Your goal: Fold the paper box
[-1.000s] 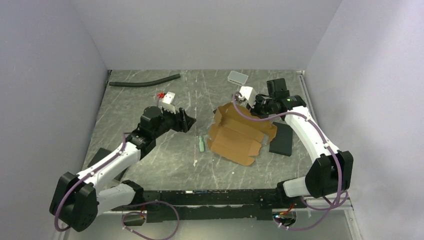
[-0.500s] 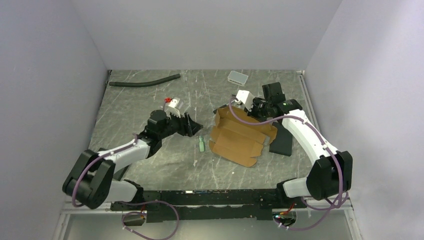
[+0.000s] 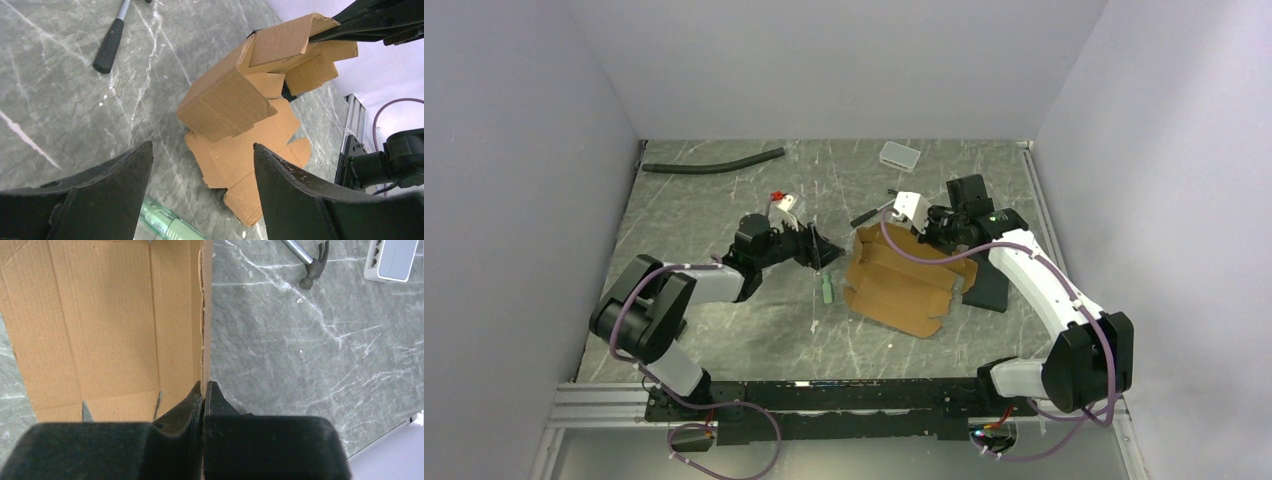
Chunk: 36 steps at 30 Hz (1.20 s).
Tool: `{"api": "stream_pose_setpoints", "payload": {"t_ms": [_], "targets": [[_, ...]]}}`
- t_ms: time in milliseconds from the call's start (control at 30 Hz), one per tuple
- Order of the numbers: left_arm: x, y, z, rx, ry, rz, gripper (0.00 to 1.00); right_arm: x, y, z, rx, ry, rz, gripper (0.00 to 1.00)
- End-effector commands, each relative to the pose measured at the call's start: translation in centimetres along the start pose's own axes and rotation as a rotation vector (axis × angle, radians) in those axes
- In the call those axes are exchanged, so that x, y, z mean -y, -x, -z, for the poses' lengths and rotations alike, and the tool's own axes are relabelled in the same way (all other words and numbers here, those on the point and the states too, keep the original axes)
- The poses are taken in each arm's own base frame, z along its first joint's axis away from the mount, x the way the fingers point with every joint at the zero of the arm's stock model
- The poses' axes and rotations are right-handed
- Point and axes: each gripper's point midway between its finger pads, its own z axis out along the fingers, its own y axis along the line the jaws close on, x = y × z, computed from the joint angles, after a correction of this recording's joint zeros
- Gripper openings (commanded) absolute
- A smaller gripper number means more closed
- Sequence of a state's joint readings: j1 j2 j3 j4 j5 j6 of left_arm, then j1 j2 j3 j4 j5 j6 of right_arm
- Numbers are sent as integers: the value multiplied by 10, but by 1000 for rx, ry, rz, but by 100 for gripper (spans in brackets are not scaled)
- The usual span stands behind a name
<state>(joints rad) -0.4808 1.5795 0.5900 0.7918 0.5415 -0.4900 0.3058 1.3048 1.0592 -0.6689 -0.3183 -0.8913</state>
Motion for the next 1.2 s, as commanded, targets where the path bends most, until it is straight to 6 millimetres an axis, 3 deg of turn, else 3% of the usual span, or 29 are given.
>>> {"api": "stream_pose_setpoints", "payload": {"t_ms": [0,400,700,900,1167], "targets": [[19,20,-10,54,-139,-102,79,8,11,9,45,-48,41,0],[29,10,-17,70,-289,-207,81,-8,7,6,56,6,62,0],[21,1,-32,24,-274,-265,79,-16,0,1,51,20,73,0],[22,-16,-44,-39,-251,-352,79,-19,-4,0,44,20,85,0],[15,-26,-47,-51,-215,-394,79,-16,-19,-9,-51,-73,155,0]]}}
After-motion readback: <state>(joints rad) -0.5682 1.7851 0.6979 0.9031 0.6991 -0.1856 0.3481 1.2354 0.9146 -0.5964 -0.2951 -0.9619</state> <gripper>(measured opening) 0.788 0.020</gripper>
